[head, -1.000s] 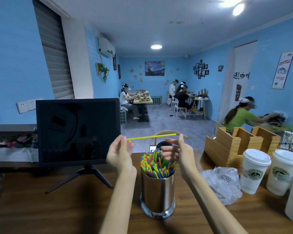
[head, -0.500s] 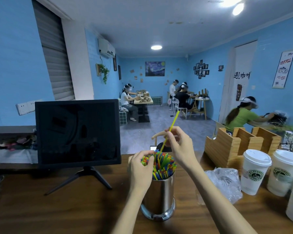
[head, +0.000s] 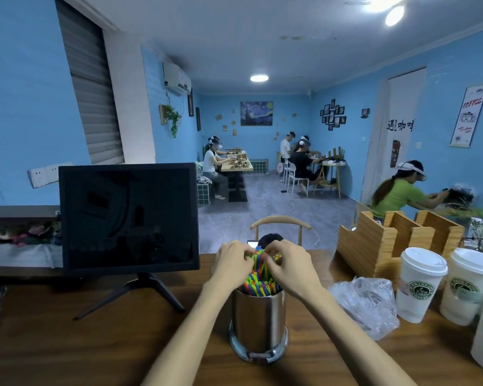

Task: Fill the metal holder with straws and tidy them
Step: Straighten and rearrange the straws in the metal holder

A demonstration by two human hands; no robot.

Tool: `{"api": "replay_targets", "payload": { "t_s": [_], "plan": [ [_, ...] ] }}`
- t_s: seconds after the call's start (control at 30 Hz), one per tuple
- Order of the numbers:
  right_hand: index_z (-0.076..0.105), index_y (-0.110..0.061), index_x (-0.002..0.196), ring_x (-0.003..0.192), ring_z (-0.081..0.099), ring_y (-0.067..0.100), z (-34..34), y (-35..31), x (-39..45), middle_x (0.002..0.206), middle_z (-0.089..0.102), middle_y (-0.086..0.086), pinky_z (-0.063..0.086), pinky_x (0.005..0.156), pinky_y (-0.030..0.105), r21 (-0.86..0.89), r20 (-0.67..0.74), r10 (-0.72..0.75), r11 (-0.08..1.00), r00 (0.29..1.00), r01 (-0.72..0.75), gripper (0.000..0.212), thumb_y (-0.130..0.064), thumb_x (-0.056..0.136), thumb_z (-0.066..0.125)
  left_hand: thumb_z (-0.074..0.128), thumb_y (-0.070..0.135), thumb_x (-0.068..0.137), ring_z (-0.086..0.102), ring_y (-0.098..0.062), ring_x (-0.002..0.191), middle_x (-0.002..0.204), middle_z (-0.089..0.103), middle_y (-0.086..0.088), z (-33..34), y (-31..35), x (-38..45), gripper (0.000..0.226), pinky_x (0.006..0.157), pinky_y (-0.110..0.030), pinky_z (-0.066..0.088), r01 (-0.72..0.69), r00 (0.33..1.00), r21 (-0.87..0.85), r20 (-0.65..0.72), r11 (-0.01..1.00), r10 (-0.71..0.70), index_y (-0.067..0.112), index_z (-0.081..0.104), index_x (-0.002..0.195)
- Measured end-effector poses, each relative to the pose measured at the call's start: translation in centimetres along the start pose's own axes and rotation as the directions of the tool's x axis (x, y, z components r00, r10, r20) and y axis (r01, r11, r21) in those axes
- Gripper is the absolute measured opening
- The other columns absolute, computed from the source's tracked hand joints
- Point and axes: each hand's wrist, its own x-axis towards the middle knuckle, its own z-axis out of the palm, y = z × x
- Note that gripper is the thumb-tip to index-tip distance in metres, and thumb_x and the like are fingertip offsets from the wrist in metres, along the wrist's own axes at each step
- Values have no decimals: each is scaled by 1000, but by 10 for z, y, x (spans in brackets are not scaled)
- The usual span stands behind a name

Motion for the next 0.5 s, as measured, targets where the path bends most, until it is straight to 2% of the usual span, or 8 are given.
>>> {"api": "replay_targets", "payload": {
  "t_s": [0.07, 0.17, 0.3, 0.4, 0.5],
  "plan": [
    [71, -24, 87, 81, 63, 20, 3, -3, -2, 84, 65, -5, 50, 69, 37, -35, 18, 39, 999, 999, -38, 16, -33, 88, 58, 66, 23, 91, 64, -23, 107, 113, 73, 0, -7, 6, 5, 22, 83, -35, 53, 3, 1000, 75, 22, 997, -4, 26, 78, 110],
    [70, -22, 80, 73, 63, 20, 4, -7, -1, 76, 68, -3, 54, 66, 38, -46, 37, 101, 994, 994, -99, 24, -39, 82, 53, 76, 28, 86, 67, -25, 96, 102, 74, -2, -13, 13, 10, 15, 70, -31, 48, 30, 999, 161, 18, 987, -33, 22, 81, 99],
    [74, -23, 82, 70, 64, 17, 2, -7, 1, 73, 70, -3, 56, 64, 39, -37, 59, 97, 995, 994, -95, 28, -39, 80, 51, 79, 30, 86, 67, -25, 98, 100, 74, -1, -10, 13, 12, 11, 71, -31, 50, 41, 999, 162, -20, 986, -38, 24, 80, 94],
    [77, -27, 89, 76, 66, 15, -1, -5, 0, 80, 74, -5, 56, 70, 37, 11, 56, 91, 996, 994, -92, 25, -37, 86, 54, 77, 36, 87, 64, -21, 103, 103, 73, 1, -8, 10, 10, 13, 70, -31, 45, 23, 998, 155, -62, 988, -14, 28, 79, 97],
    [78, -30, 100, 89, 69, 11, -4, -4, 0, 94, 77, -11, 55, 81, 36, 66, 64, 86, 994, 994, -90, 23, -39, 93, 58, 75, 39, 88, 60, -20, 109, 107, 72, 2, -15, 10, 8, 14, 80, -34, 49, 10, 994, 105, -113, 994, 2, 32, 77, 99]
  ]
}}
